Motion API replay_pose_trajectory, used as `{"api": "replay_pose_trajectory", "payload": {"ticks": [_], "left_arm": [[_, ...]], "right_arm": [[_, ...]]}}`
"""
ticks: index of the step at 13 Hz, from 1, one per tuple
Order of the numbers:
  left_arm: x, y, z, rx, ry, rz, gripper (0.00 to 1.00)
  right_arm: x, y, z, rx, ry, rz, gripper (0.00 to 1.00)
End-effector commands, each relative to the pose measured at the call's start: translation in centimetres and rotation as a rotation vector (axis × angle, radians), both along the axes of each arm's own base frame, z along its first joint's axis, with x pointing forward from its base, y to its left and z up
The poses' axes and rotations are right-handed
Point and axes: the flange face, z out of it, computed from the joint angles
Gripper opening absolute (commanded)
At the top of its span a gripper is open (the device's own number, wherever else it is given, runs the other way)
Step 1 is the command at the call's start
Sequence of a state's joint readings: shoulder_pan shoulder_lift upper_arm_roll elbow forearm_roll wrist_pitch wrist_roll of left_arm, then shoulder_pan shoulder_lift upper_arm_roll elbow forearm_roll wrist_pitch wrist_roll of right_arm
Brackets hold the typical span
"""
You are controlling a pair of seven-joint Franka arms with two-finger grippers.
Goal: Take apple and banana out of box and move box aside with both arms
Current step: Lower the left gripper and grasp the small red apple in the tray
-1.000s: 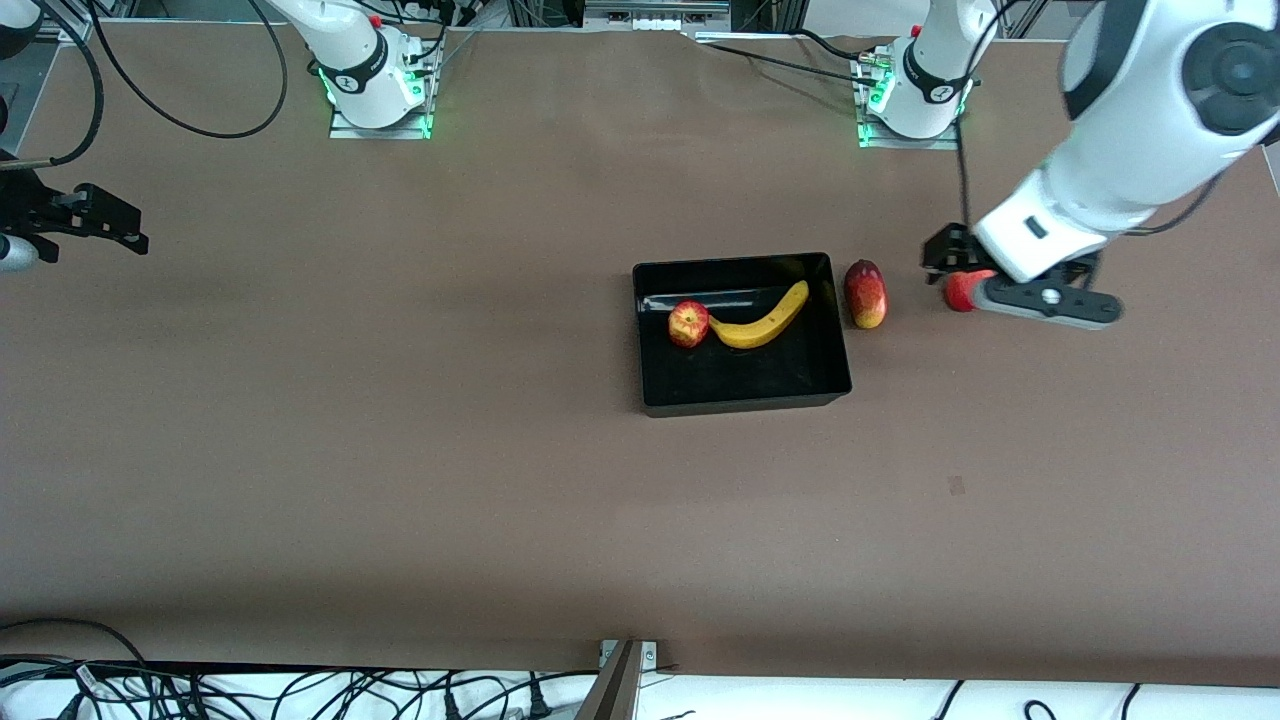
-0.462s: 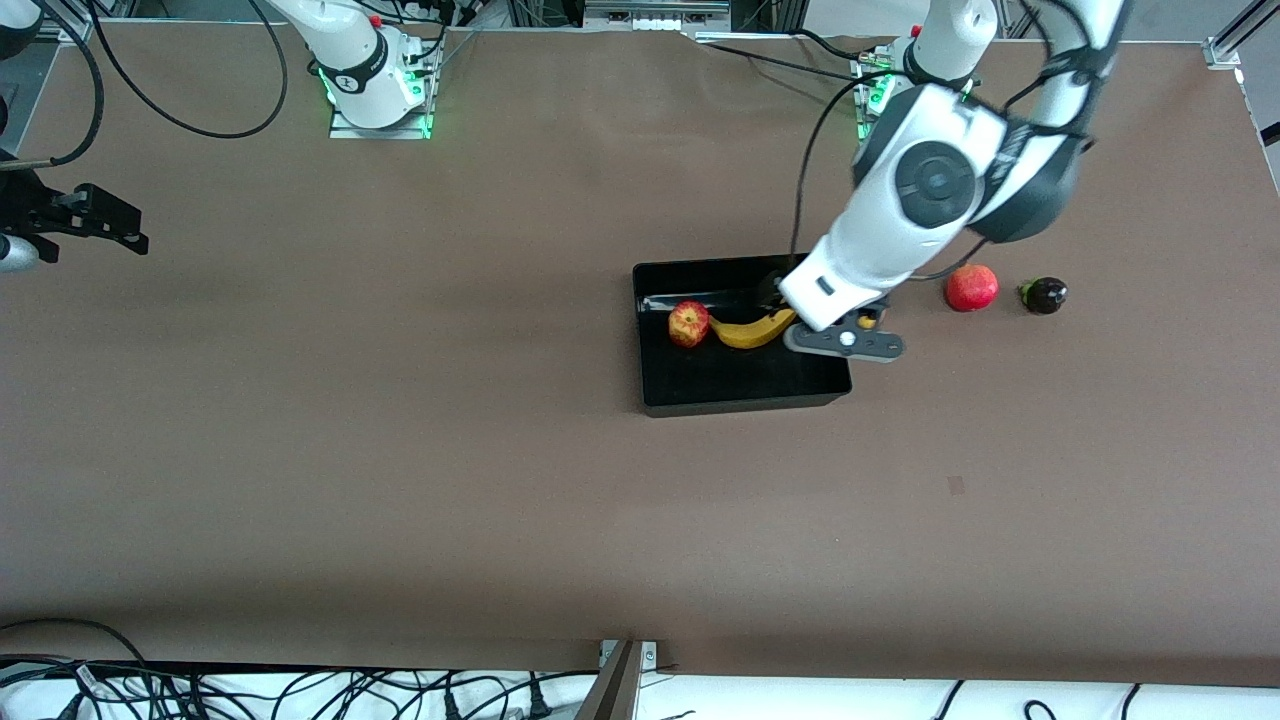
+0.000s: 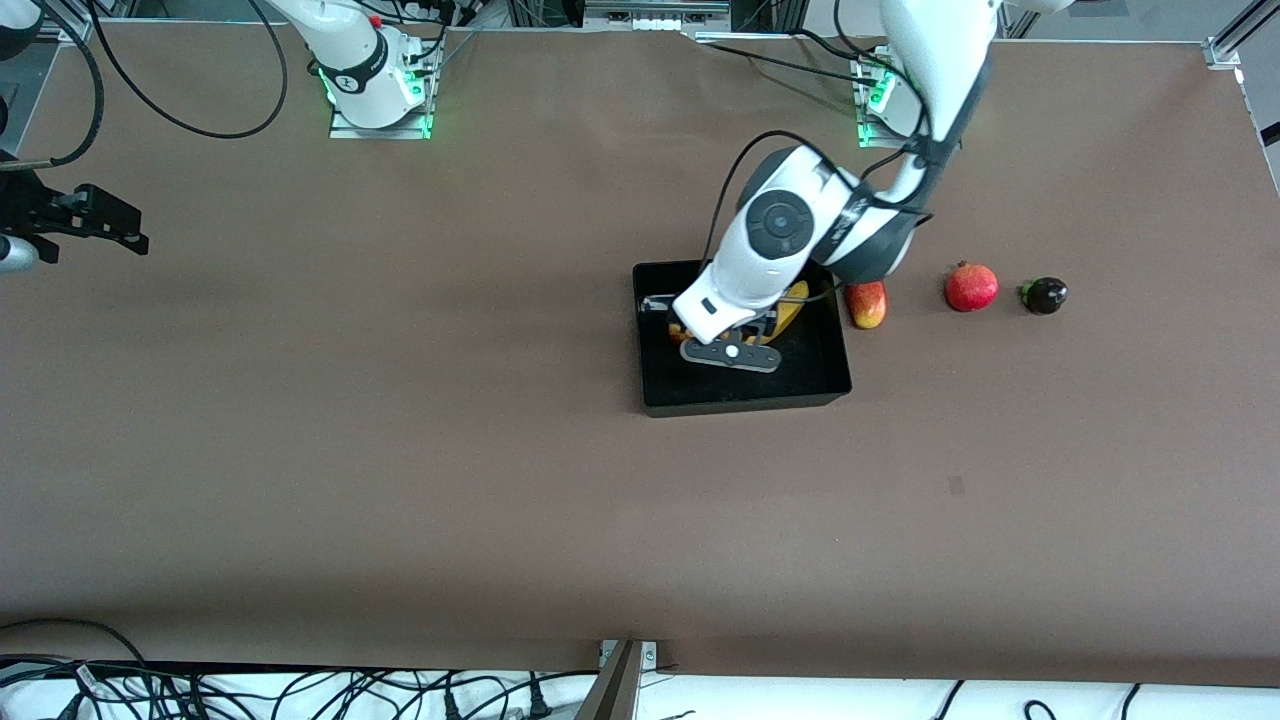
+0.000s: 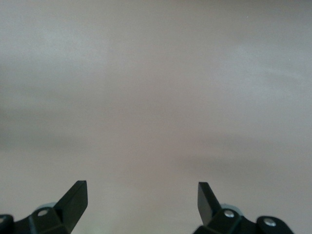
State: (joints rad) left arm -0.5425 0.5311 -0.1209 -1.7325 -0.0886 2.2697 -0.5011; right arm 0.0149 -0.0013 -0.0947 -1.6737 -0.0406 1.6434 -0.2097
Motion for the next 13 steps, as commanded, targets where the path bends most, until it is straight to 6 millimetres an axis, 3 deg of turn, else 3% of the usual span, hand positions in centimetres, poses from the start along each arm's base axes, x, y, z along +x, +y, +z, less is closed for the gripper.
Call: {"api": "replay_pose_trajectory", "payload": {"ticks": [1,7,10,13], "left_arm": [[-0.6,-1.2,-3.4,0.012,0.028,-0.001,1.0],[-2.8,-3.1,-6.7,0.023,0.057,-0.037,1.0],[-2.8,-3.1,-7.2,0.026,0.062,-0.037,1.0],[-3.2,-3.2,-9.3,0.016,0.044,-0.041,1.0]], "right_arm": [[0.1,-0.2,0.4,-0.001,0.001,0.006,1.0],[0.1,-0.2,0.4,-0.001,0.001,0.008,1.0],[0.1,-0.2,0.4,0.0,0.001,0.008,1.0],[0.1,-0.2,0.4,-0.001,0.001,0.008,1.0]]}}
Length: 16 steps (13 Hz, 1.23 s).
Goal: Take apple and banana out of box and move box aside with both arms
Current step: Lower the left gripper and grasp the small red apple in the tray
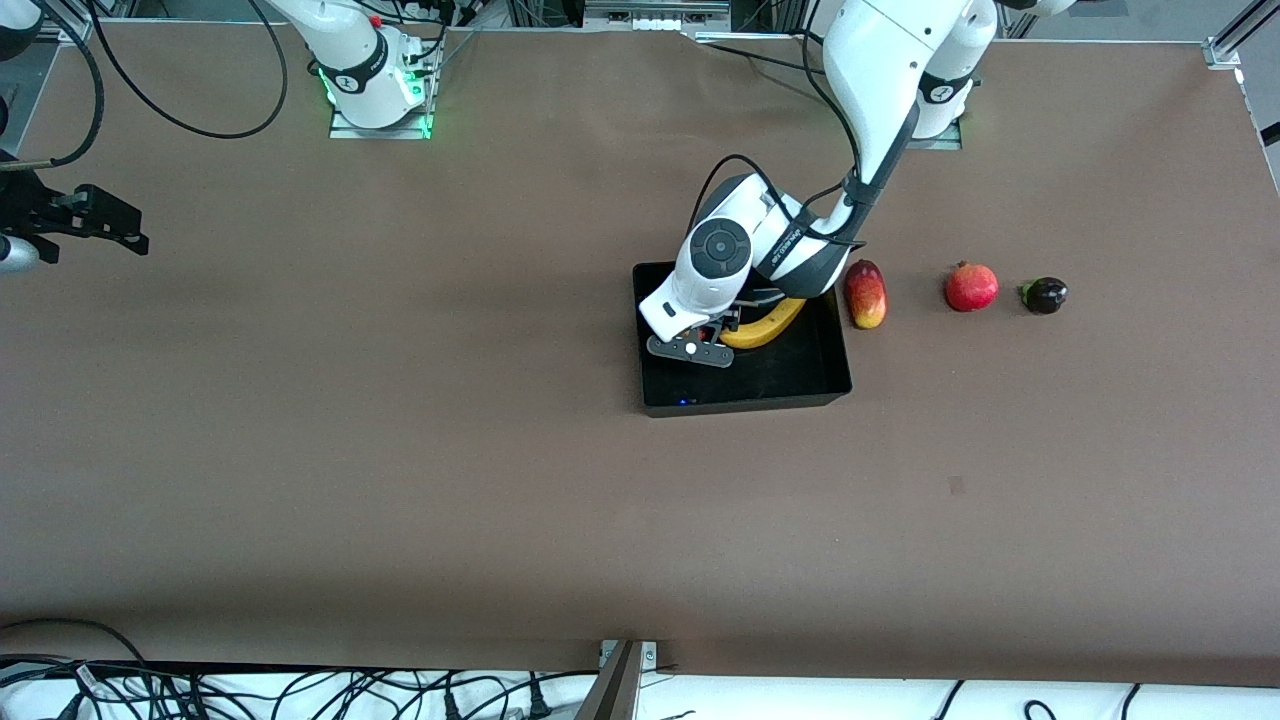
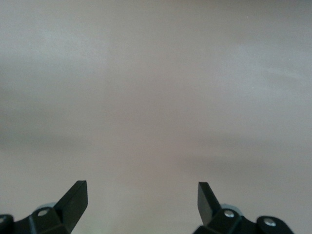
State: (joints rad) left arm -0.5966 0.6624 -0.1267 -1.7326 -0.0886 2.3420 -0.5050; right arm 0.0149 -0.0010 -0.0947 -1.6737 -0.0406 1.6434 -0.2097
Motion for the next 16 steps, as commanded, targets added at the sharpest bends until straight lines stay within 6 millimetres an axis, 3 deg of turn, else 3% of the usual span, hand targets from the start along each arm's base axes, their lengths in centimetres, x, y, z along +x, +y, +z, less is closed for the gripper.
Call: {"api": "replay_pose_trajectory", "payload": {"ticks": [1,2,3,4,7,10,13,16], "left_arm": [[-0.5,-0.7,-1.3,-0.01,-0.015,-0.006,1.0],[-0.5,-0.8,-0.9,-0.012,-0.018,-0.007,0.74],[-0.5,-0.8,-0.3,-0.012,-0.02,-0.009,0.33],[-0.3,-0.8,0.4,-0.016,-0.024,-0.006,0.04],[-0.2,-0.1,2.7,0.011,0.005,0.02,0.0],[1.2,2.7,8.1,0.036,0.035,0.04,0.0],[4.2,8.2,13.4,0.017,0.033,0.042,0.0],[7.4,16.1,15.6,-0.001,0.054,-0.037,0.0]], "right_arm": [[0.1,-0.2,0.5,-0.001,0.0,0.008,1.0],[0.1,-0.2,0.5,-0.001,0.0,0.008,1.0],[0.1,-0.2,0.5,0.0,0.0,0.006,1.0],[0.1,-0.2,0.5,-0.001,0.0,0.008,1.0],[0.1,-0.2,0.5,0.0,0.0,0.008,1.0],[0.1,-0.2,0.5,-0.001,0.0,0.008,1.0],[0.1,-0.2,0.5,-0.001,0.0,0.008,1.0],[0.2,-0.2,0.4,0.0,0.0,0.008,1.0]]}}
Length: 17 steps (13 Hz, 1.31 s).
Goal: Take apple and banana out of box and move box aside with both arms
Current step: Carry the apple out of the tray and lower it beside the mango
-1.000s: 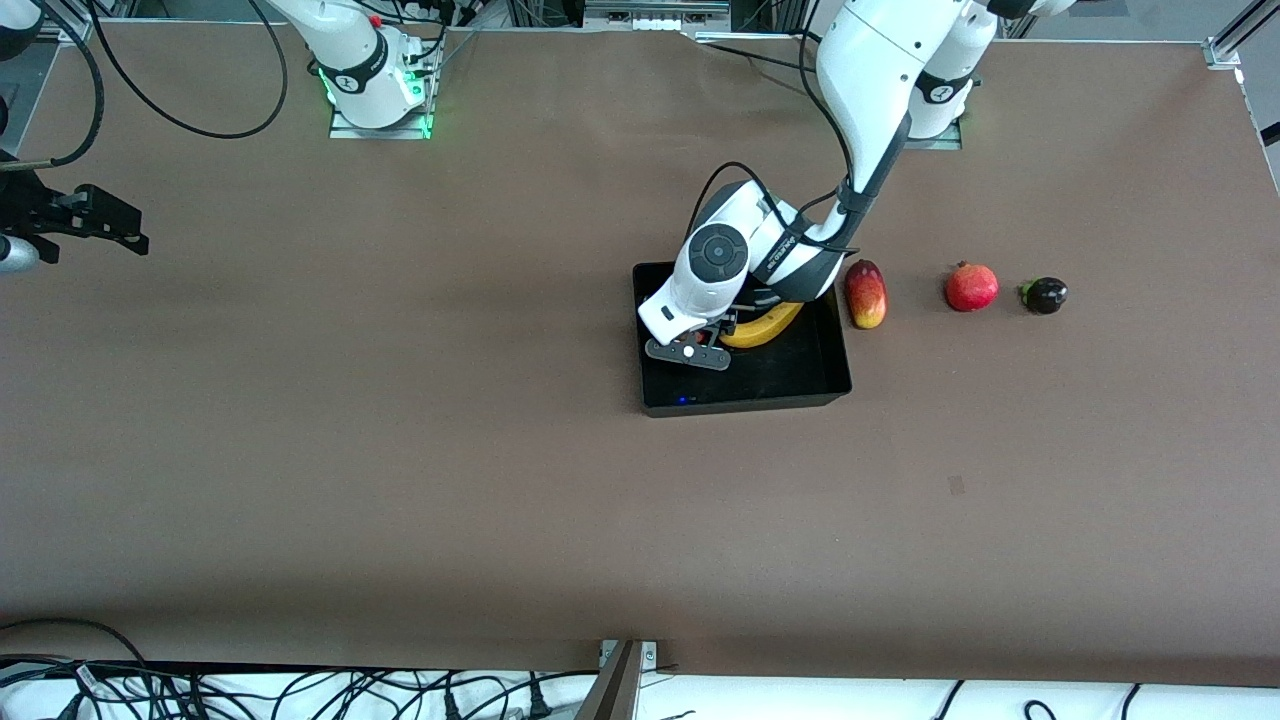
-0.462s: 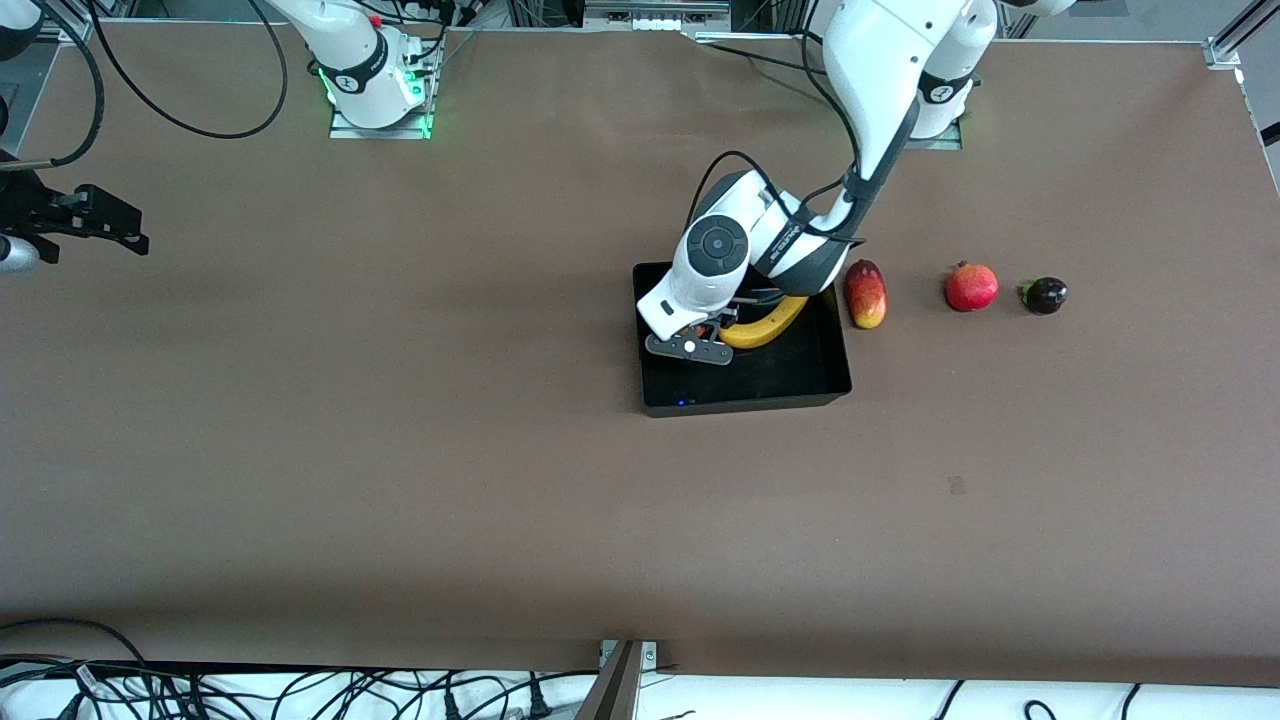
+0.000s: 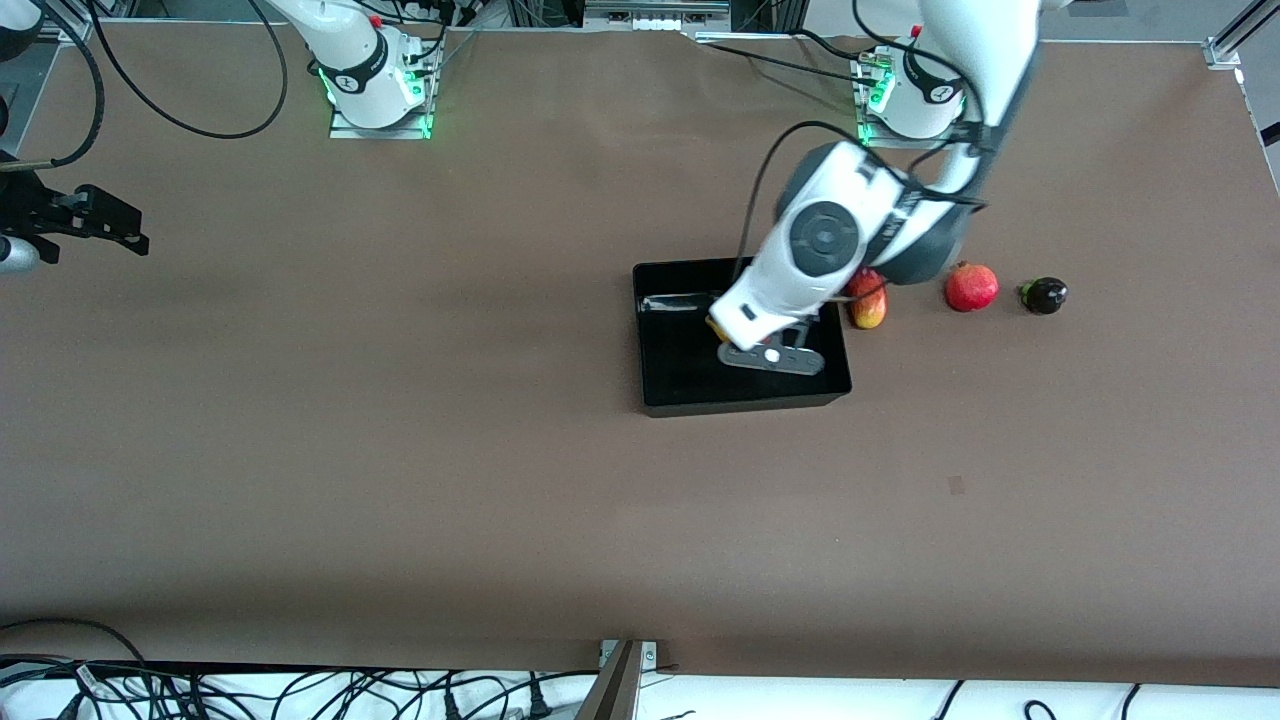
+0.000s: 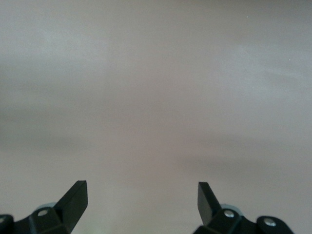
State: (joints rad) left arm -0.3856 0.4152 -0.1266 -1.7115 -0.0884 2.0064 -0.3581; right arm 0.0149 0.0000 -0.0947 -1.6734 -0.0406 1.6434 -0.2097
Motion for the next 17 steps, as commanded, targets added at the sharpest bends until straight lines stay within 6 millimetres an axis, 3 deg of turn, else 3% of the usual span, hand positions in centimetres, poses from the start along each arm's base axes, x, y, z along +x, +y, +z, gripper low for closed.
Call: {"api": "replay_pose_trajectory", "payload": {"ticks": [1,4,7,9,12,17], "left_arm": [[2.1,6.9,1.4,-0.036,0.016,-0.091,0.0],[4.7,15.3,0.2,-0.069,0.027,-0.194,0.0],[6.1,23.0,-3.9,-0.107,0.054,-0.284,0.0],[6.7,26.8,-7.1,-0.087,0.059,-0.323,0.0],[6.5,28.9,-11.7,-0.062,0.034,-0.358,0.0],[6.3,28.8,-14.5,-0.053,0.046,-0.375,0.0]], "right_arm": [[0.1,-0.2,0.4,-0.001,0.0,0.008,1.0],[0.1,-0.2,0.4,0.0,-0.001,0.006,1.0],[0.1,-0.2,0.4,0.0,-0.001,0.008,1.0],[0.1,-0.2,0.4,0.0,-0.001,0.008,1.0],[0.1,-0.2,0.4,0.0,-0.001,0.008,1.0],[0.1,-0.2,0.4,0.0,-0.001,0.008,1.0]]}}
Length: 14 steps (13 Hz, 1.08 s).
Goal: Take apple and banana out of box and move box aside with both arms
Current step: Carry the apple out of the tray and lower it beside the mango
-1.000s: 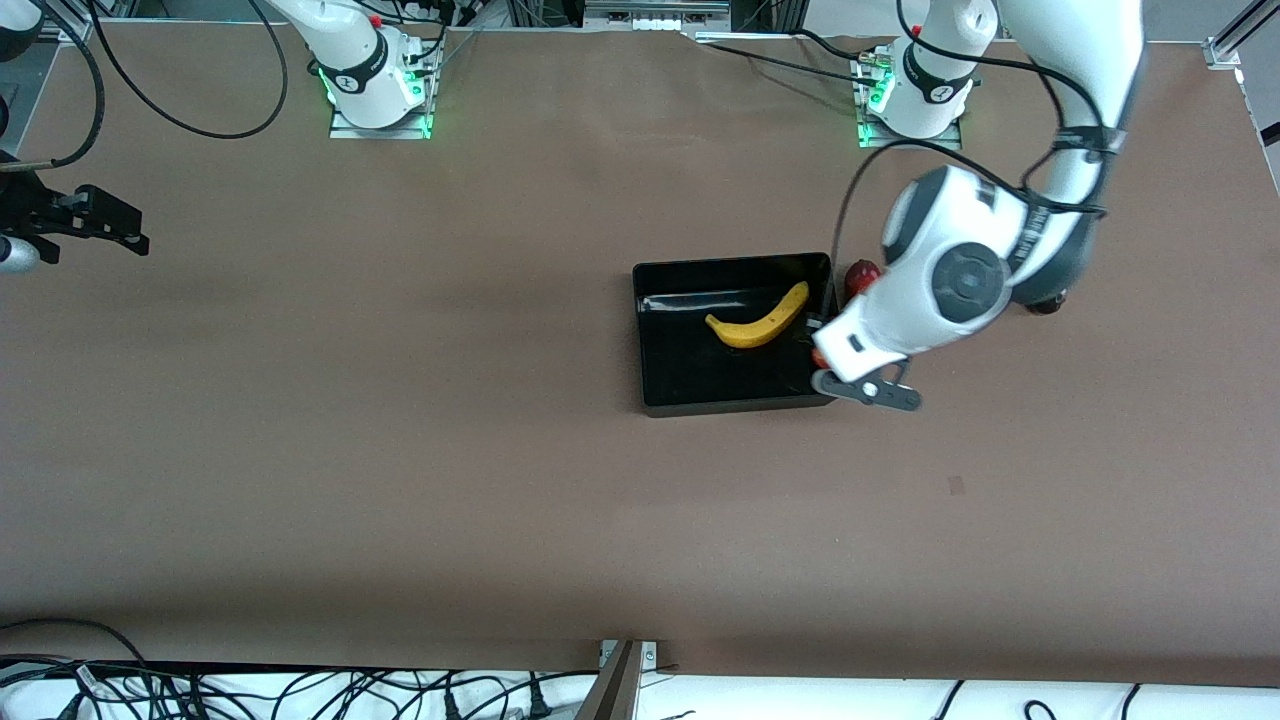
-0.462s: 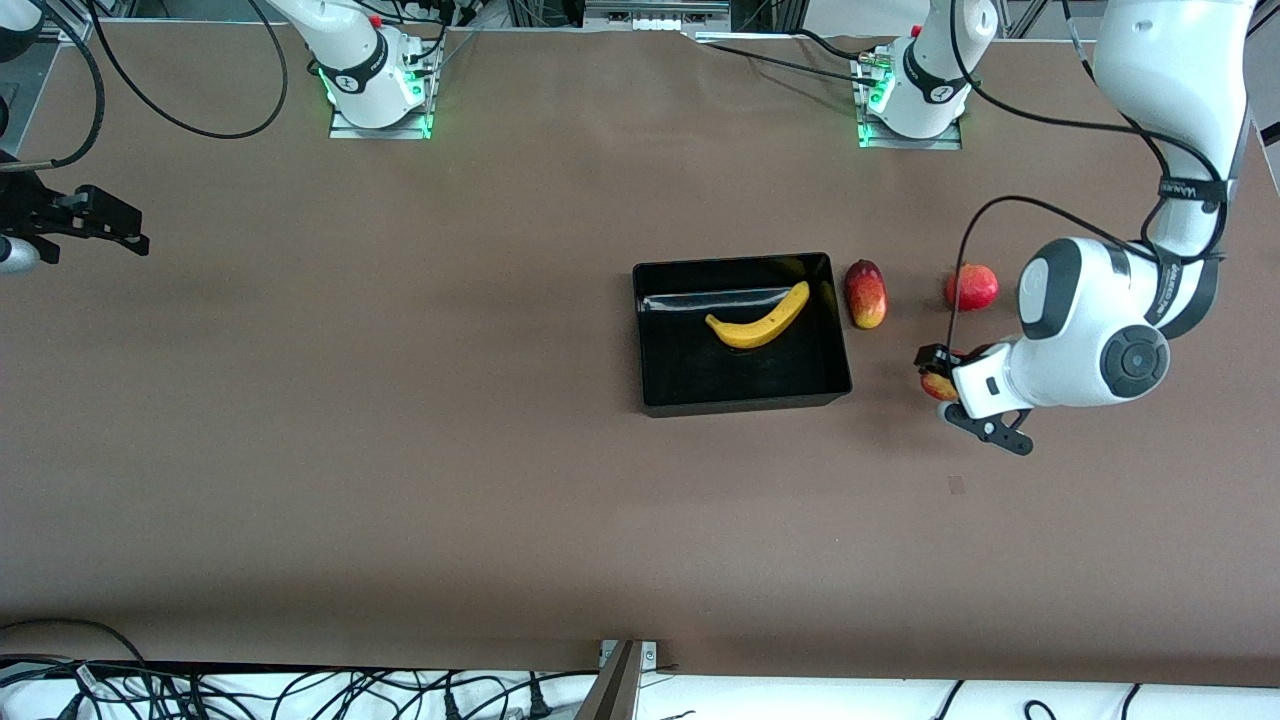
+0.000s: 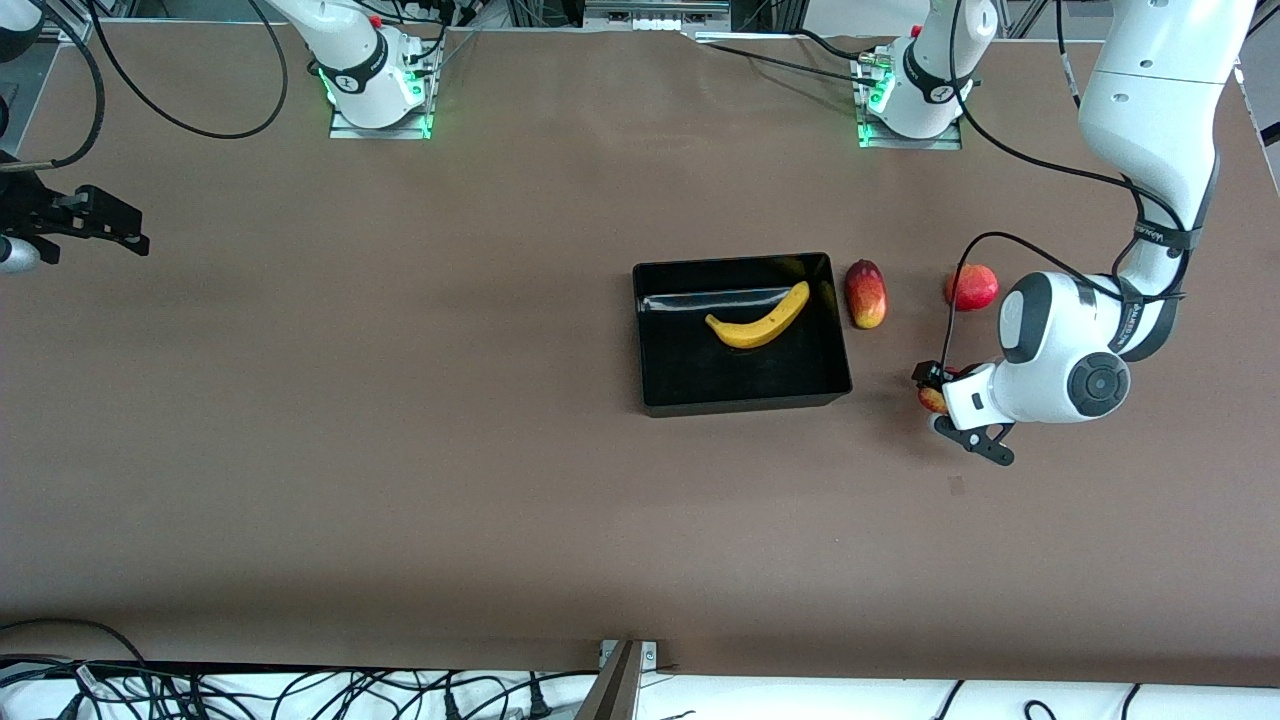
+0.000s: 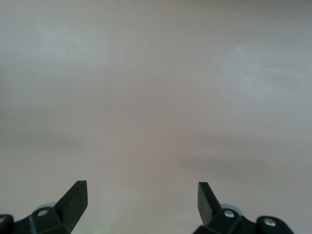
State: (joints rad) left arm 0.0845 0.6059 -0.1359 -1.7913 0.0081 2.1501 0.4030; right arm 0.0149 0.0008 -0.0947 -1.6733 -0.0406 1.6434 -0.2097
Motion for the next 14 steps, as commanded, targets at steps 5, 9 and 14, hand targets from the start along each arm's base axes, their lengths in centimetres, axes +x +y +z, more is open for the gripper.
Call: {"api": "replay_pose_trajectory", "payload": {"ticks": [5,9,14], "left_arm": [[-0.2,0.0,-1.2,0.024,-0.008,-0.054,0.49],[-0.2,0.3,-2.4,0.024,-0.012,-0.049,0.52],[0.1,0.6,-1.2,0.028,-0.02,-0.043,1.0]], "right_arm": [[0.1,-0.2,0.5,0.0,-0.001,0.006,1.0],[0.1,-0.2,0.5,0.0,-0.001,0.006,1.0],[0.1,-0.2,0.5,0.0,-0.001,0.006,1.0]]}}
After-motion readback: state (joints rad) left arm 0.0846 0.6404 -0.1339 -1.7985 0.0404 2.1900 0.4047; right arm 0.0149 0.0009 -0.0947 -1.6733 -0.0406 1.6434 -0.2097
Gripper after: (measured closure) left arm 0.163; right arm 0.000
